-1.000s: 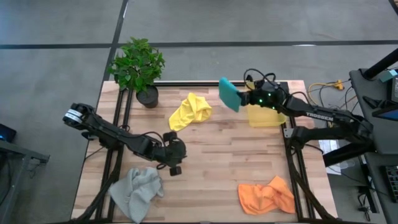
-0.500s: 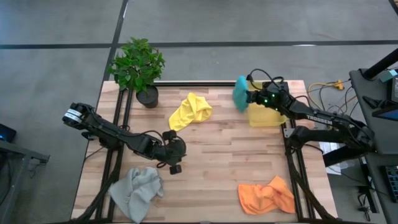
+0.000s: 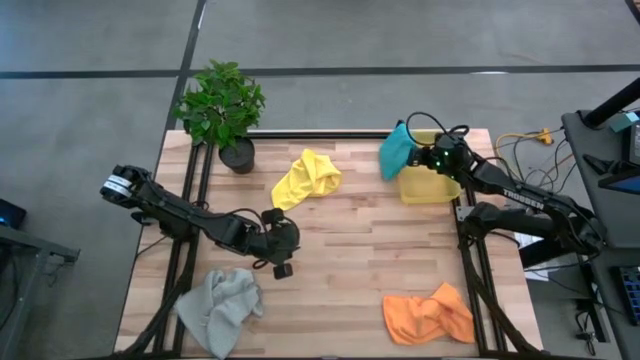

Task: Fold microfiber towels
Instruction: Put the blue microfiber towel into the yellow bin

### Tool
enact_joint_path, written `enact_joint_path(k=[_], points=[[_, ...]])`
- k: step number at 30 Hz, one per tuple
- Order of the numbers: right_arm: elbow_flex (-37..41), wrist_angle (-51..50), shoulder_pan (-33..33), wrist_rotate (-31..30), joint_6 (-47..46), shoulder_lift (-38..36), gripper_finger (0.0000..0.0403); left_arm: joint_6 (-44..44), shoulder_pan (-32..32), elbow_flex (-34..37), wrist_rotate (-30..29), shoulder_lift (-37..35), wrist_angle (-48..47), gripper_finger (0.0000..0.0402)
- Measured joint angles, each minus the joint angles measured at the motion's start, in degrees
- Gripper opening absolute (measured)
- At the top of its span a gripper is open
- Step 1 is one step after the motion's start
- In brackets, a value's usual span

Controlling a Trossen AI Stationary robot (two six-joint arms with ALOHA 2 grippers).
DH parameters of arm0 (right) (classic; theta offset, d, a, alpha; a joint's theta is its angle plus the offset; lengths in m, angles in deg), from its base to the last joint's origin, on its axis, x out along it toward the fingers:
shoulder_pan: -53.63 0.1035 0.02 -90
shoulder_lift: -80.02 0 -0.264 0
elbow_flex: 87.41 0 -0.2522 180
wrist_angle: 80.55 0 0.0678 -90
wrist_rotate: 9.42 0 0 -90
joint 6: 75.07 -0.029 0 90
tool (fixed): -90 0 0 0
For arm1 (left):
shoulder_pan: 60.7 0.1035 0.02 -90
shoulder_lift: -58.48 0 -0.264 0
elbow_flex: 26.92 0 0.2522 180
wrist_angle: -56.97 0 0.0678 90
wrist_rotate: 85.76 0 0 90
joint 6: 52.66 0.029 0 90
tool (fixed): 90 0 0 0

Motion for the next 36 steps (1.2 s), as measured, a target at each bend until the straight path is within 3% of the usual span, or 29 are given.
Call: enact_joint_path(k=[27, 36], points=[[0.0, -14.84, -0.28, -17.59, 0.12, 2.57, 0.0012, -0.02, 1.08, 0.0, 0.22, 0.0, 0.17, 0.0083], [0.0, -16.03, -0.28, -18.61, 5.38, 4.36, 0.0012, 0.03, 1.63, -0.37, 0.23, 0.0, 0.45, 0.0083]])
